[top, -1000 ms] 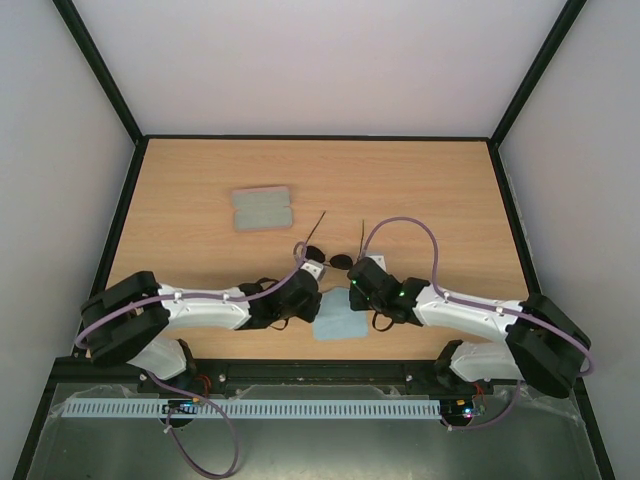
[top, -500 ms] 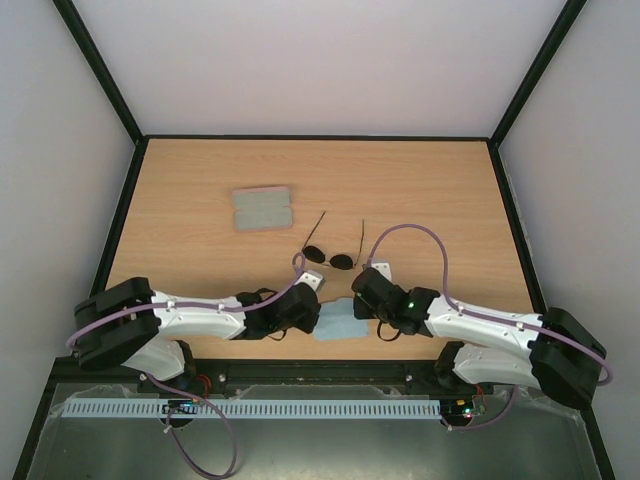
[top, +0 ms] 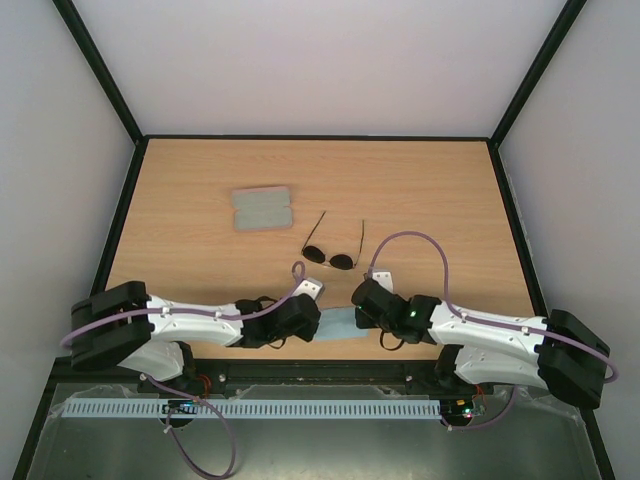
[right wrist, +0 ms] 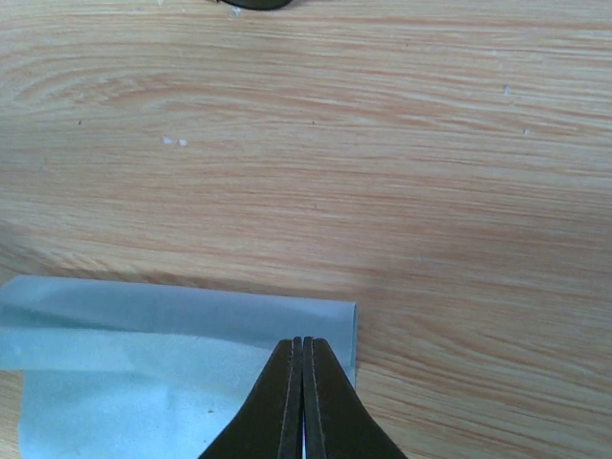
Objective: Organize the sunglasses
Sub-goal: Fold the glasses cleaning cloth at the center of the board.
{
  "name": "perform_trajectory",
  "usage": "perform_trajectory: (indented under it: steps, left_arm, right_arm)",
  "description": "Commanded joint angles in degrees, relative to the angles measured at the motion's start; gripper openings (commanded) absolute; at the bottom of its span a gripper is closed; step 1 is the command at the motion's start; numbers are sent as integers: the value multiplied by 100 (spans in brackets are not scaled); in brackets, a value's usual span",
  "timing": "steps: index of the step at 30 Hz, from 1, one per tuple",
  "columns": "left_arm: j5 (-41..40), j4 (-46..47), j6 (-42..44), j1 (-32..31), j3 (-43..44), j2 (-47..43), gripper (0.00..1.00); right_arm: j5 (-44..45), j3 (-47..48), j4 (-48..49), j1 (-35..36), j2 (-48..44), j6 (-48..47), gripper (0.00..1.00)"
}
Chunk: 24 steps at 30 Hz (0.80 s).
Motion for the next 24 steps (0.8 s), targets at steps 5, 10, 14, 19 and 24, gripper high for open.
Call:
perform_trajectory:
  steps: [5, 10, 14, 19, 24]
  left_arm:
    - [-213, -136, -218, -235, -111, -114, 2]
    - [-235, -88, -286, -321, -134, -64, 2]
    - [-266, -83, -341, -391, -147, -33, 3]
    - [-276, -63, -374, -423, -150, 16, 3]
    - [-293, -41, -415, -479, -156, 67, 2]
  right_arm:
    - [246, -209, -347, 215, -238, 346, 1]
    - [251, -264, -386, 303, -297, 409, 1]
    - [265, -278, -370, 372, -275, 468, 1]
    - [305, -292, -350, 489, -231, 542, 1]
    - [331, -311, -358, 549, -232, 604, 1]
